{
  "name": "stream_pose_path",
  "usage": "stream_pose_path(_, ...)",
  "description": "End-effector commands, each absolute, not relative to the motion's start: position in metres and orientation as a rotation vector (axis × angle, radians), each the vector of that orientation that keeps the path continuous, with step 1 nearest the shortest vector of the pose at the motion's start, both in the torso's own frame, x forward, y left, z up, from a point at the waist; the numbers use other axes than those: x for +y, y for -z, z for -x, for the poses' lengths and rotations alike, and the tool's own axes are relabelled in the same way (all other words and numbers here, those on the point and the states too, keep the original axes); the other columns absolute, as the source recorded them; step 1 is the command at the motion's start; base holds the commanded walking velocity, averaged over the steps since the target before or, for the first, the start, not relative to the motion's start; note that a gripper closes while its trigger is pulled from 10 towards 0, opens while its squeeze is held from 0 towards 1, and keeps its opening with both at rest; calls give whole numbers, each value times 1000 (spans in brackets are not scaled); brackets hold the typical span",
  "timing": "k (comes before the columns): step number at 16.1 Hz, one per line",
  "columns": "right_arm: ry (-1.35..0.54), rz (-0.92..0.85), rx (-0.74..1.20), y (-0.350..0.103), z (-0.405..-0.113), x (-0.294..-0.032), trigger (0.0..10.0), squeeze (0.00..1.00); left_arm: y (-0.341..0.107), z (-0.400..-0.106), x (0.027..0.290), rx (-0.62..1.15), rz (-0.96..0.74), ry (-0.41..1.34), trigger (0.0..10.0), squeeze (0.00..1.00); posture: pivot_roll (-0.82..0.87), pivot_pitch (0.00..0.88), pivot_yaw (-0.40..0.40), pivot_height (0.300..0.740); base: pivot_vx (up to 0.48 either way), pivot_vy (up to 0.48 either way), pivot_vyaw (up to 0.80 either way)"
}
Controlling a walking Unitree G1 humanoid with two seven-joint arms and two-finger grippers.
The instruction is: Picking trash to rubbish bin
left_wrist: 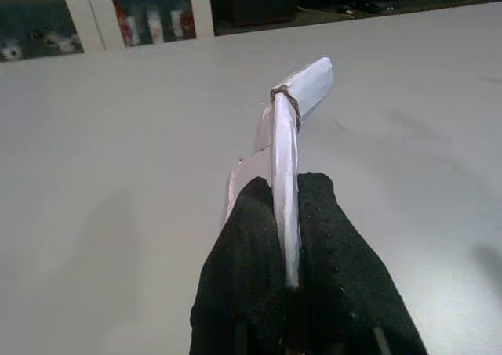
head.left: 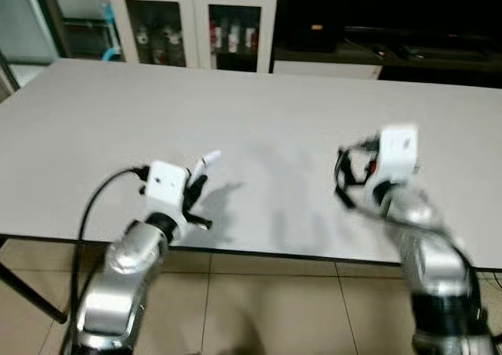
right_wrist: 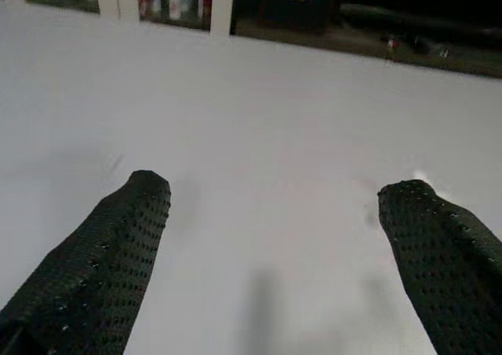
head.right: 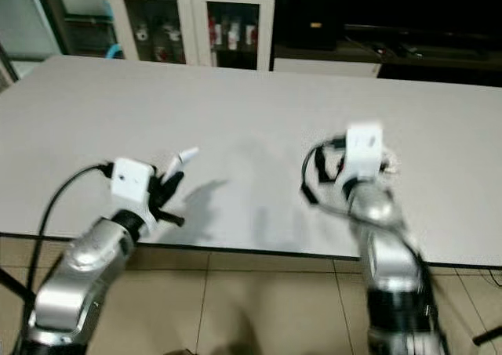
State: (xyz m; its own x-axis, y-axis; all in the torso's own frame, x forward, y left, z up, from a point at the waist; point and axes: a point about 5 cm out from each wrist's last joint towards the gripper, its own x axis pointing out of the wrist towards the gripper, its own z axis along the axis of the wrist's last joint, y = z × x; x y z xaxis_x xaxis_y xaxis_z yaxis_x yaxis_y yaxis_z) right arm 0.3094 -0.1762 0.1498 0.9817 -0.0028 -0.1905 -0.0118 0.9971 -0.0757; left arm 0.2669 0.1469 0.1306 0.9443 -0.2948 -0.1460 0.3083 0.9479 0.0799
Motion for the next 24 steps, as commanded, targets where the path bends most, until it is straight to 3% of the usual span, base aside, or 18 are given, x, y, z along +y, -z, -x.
stream_pose_path(1, 5, 65, 142, -160, -306, -176, 10000, 0, -129, -265, 145, 128, -111, 299, 10000, 0, -19, 19, -32, 740, 0, 0, 0)
stream_pose_path(5, -10, 15, 140, -151, -283, -167, 10000, 0, -125, -254, 142, 140, -75, 281, 10000, 0, -22, 30, -38, 740, 0, 0, 0)
stream_pose_path(7, -47, -1, 157, -144, -275, -153, 10000, 0, -122, -251, 140, 145, -72, 276, 10000, 0, -26, 59, -42, 740, 0, 0, 0)
stream_pose_path(11, -7, -51, 112, -148, -258, -152, 10000, 0, -127, -239, 146, 108, -99, 245, 10000, 0, -23, 129, -30, 740, 0, 0, 0)
stream_pose_path(16, 16, -94, -13, -168, -257, -158, 10000, 0, -155, -246, 145, -4, -98, 261, 10000, 0, -18, 153, -15, 740, 0, 0, 0)
stream_pose_path(24, 22, -72, 19, -164, -252, -159, 10000, 0, -145, -241, 147, 63, -108, 246, 10000, 0, -36, 167, -28, 740, 0, 0, 0)
